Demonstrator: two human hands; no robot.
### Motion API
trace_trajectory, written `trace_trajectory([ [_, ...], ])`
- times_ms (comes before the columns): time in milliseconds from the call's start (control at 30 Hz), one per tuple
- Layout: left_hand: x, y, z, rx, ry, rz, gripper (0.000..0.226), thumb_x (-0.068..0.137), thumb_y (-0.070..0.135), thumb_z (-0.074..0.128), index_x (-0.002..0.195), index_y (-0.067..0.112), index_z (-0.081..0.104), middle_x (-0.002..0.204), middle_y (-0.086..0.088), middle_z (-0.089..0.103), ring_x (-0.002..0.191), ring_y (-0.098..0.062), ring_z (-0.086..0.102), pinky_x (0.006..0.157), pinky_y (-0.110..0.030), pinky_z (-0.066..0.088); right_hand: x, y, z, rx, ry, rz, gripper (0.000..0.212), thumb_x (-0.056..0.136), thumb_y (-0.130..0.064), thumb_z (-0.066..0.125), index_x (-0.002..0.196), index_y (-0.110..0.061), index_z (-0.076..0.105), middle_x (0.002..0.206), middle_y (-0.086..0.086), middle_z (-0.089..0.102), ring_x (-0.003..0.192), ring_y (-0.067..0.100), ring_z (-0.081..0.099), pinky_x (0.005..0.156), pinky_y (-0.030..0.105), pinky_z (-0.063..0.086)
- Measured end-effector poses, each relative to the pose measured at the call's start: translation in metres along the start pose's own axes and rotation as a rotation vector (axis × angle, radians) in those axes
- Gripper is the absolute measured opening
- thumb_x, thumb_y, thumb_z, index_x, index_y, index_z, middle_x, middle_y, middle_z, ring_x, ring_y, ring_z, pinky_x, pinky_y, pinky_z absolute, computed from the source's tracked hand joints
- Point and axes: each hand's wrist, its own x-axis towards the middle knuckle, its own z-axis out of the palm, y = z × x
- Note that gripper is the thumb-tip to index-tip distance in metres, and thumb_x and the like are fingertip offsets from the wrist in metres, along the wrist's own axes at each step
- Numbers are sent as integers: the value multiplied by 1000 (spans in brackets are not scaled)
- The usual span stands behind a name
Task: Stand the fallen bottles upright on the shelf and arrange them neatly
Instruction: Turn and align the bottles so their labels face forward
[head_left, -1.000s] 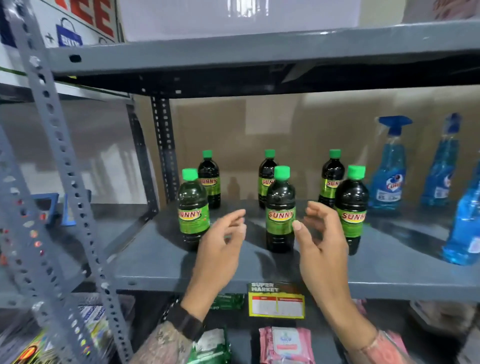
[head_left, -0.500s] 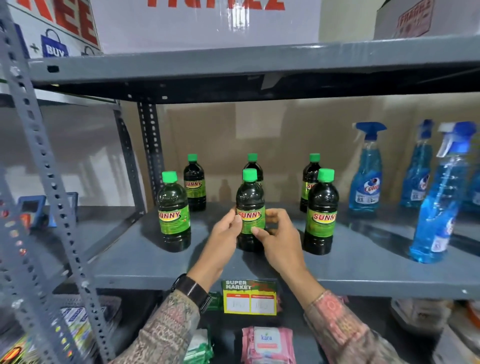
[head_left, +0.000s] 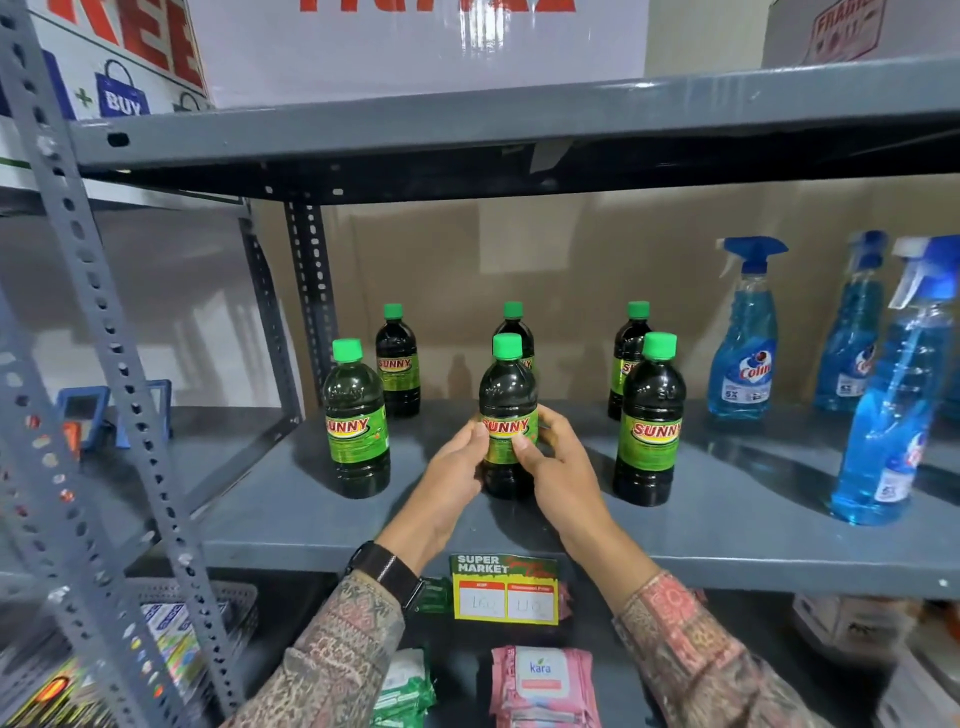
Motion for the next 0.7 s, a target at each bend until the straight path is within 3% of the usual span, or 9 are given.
trace_trajectory([
  [67, -4, 2, 1, -7, 56, 30, 30, 108, 33, 40, 132, 37, 58, 129, 17, 64, 114, 3, 63, 96, -20, 48, -3, -2, -3, -32, -13, -7, 47, 103, -20, 63, 147, -29, 51, 138, -10, 64, 128, 9, 59, 114, 43, 46],
  [133, -10, -4, 4, 18, 240, 131, 40, 107, 35, 45, 146, 33, 50, 142, 15, 54, 127, -1, 54, 108, -27, 43, -13, -2, -13, -83, -15, -50, 51, 103, -21, 63, 149, -32, 47, 140, -15, 57, 133, 5, 53, 116, 38, 42],
  [233, -30, -17, 18, 125, 542, 468, 28, 101, 37, 54, 126, 45, 63, 126, 23, 67, 113, 7, 61, 89, -12, 49, -38, 1, -44, -135, 72, -206, 47, 100, -22, 66, 144, -36, 53, 139, -18, 61, 129, 0, 57, 107, 26, 46],
  [300, -36, -22, 37, 218, 462, 547, 23, 98, 38, 56, 117, 46, 67, 116, 20, 70, 108, 0, 66, 84, -16, 53, -54, -3, -69, -123, 214, -326, 35, 98, -26, 65, 131, -37, 62, 126, -21, 68, 119, 1, 64, 97, 21, 52],
  [400, -29, -17, 76, 207, 167, 428, 24, 96, 42, 56, 117, 46, 67, 120, 16, 72, 115, -6, 66, 100, -37, 53, -54, -11, -102, -159, 418, -413, 25, 99, -25, 63, 122, -35, 62, 118, -13, 68, 113, 7, 65, 89, 25, 52],
  [467, -21, -8, 100, 128, 22, 292, 33, 103, 42, 51, 135, 44, 57, 142, 12, 60, 132, -6, 55, 115, -41, 42, -42, -14, -118, -215, 401, -341, 31, 102, -25, 62, 130, -35, 56, 127, -8, 62, 119, 7, 59, 92, 20, 47],
  [533, -10, -2, 120, 49, -62, 156, 45, 106, 44, 40, 151, 38, 41, 154, 13, 44, 143, -8, 40, 120, -37, 32, -27, -14, -127, -253, 289, -191, 38, 103, -29, 60, 139, -35, 50, 134, -7, 57, 125, 8, 55, 101, 26, 46],
  [600, -1, -4, 134, -41, -84, 60, 40, 106, 48, 33, 142, 39, 49, 135, 24, 57, 131, 1, 50, 106, -24, 40, -15, -10, -132, -221, 210, -112, 37, 103, -28, 60, 138, -35, 50, 133, -6, 61, 123, 9, 59, 102, 33, 48],
  [700, 10, -9, 152, -75, -77, 20, 32, 107, 47, 30, 106, 39, 61, 85, 36, 72, 85, 18, 65, 74, -10, 49, -6, -5, -141, -185, 168, -93, 35, 102, -25, 62, 135, -34, 52, 131, -6, 65, 117, 6, 63, 99, 34, 51],
])
